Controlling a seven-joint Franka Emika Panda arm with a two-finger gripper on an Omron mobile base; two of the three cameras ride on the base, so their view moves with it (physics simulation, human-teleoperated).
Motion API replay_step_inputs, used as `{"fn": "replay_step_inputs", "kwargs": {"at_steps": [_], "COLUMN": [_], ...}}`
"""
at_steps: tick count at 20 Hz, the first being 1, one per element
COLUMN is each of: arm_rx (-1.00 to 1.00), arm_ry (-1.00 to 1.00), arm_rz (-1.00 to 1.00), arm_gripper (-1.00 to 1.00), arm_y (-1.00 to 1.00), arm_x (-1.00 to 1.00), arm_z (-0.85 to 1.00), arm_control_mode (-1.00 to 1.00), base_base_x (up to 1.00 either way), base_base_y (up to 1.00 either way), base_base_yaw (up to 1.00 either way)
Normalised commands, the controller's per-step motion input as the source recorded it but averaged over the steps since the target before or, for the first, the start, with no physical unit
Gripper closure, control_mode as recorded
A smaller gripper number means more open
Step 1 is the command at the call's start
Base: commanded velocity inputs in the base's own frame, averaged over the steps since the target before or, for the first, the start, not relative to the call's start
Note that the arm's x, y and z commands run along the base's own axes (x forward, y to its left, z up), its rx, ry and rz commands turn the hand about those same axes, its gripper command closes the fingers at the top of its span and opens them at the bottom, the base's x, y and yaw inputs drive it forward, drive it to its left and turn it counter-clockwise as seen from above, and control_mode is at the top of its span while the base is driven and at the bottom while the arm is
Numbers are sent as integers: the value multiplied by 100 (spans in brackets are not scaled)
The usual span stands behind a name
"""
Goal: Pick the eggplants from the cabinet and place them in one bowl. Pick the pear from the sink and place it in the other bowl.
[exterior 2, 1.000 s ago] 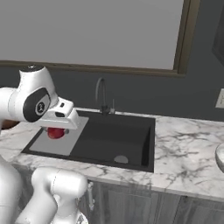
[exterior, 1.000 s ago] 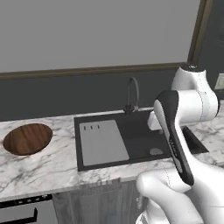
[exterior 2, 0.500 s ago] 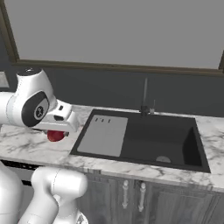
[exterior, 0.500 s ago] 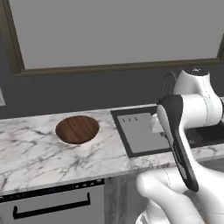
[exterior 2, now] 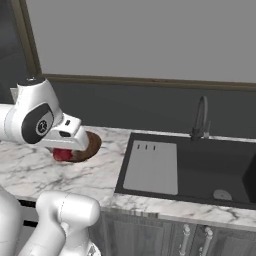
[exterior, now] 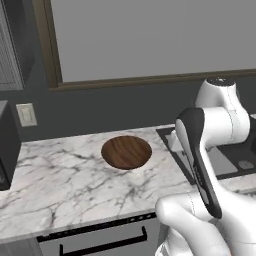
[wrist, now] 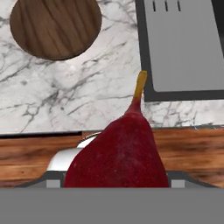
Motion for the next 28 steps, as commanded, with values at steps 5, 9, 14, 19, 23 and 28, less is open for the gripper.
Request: {"fn": "replay_step_inputs", "kwargs": {"at_steps": [5,9,14,19,23,28], "arm_rx": [0,0,1,7,3,0], "arm_ry": [1,0,-23,-42,-14,18], "arm_rz": [0,0,1,2,1,0], "arm_gripper": [100,100,100,100,100,100], "arm_y": [1,0,5,22,23,44], "arm_x": [12,23,36,12,21,20], "arm_z": [0,0,-11,2,23,8], "arm_control_mode": [-100,-100,-100,-100,-100,-100], "base_base_x": [39,0,0,0,0,0], "base_base_y": [5,0,0,0,0,0], "base_base_yaw": [0,0,0,0,0,0]}}
